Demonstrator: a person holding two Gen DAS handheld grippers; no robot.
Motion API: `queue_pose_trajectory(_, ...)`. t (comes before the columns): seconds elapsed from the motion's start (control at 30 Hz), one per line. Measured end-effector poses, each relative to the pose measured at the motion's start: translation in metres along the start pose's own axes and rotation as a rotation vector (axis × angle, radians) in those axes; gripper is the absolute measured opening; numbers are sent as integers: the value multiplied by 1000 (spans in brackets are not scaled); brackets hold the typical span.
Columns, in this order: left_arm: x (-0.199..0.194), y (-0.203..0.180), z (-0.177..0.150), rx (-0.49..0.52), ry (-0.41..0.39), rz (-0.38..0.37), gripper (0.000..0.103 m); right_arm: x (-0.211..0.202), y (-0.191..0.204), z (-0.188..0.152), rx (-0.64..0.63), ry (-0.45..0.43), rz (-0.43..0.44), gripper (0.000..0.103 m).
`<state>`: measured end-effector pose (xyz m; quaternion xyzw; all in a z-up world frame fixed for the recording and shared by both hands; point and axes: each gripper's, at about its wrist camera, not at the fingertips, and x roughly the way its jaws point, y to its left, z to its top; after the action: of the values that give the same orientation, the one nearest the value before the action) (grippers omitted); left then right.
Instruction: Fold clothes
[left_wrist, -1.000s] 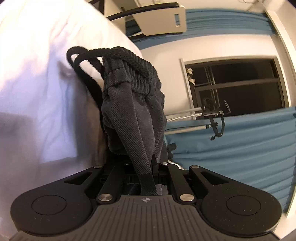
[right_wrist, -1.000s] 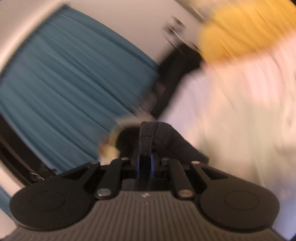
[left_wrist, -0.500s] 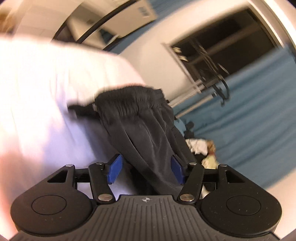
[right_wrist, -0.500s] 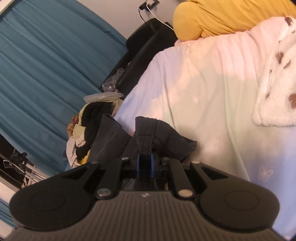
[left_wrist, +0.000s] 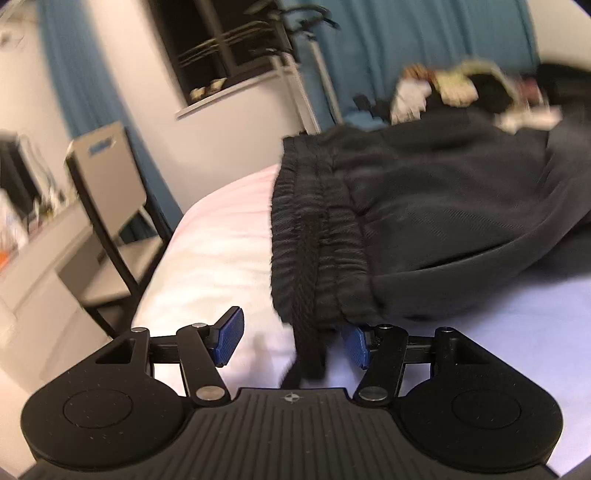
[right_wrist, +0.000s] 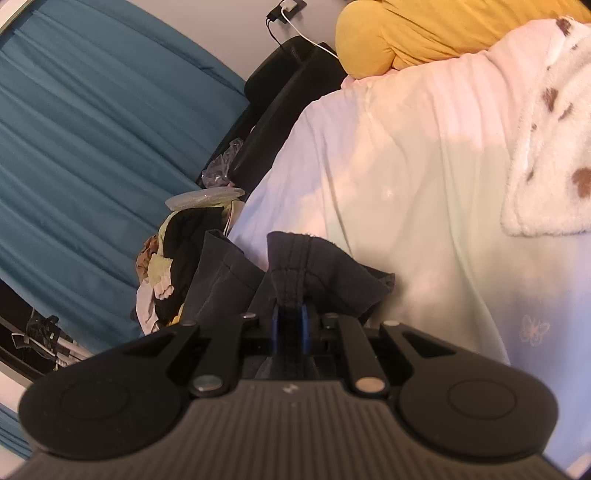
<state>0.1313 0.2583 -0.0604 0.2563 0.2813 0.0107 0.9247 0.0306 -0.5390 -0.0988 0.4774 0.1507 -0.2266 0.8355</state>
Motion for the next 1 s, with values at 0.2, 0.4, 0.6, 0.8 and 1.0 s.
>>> queue_pose_trajectory(0.2, 5, -24, 15, 136, -173, 29, 62, 4, 3, -4, -14, -16, -41, 13)
queue_pose_trajectory(0.4, -25, -24, 26, 50, -297, -63, 12, 2, 10, -6, -52, -24, -37, 13)
queue_pose_trajectory(0.6, -78, -40, 33, -39, -351, -107, 0, -16, 9, -6, -46, -17, -8, 13)
queue_pose_trajectory(0.8, -93, -48, 40, -62, -300, -81, 0, -25, 11, -7, -71, -8, 9, 13)
queue_pose_trajectory(1.0, -68, -53, 48, 36, -249, 10, 7, -28, 13, -10, -91, 0, 14, 13)
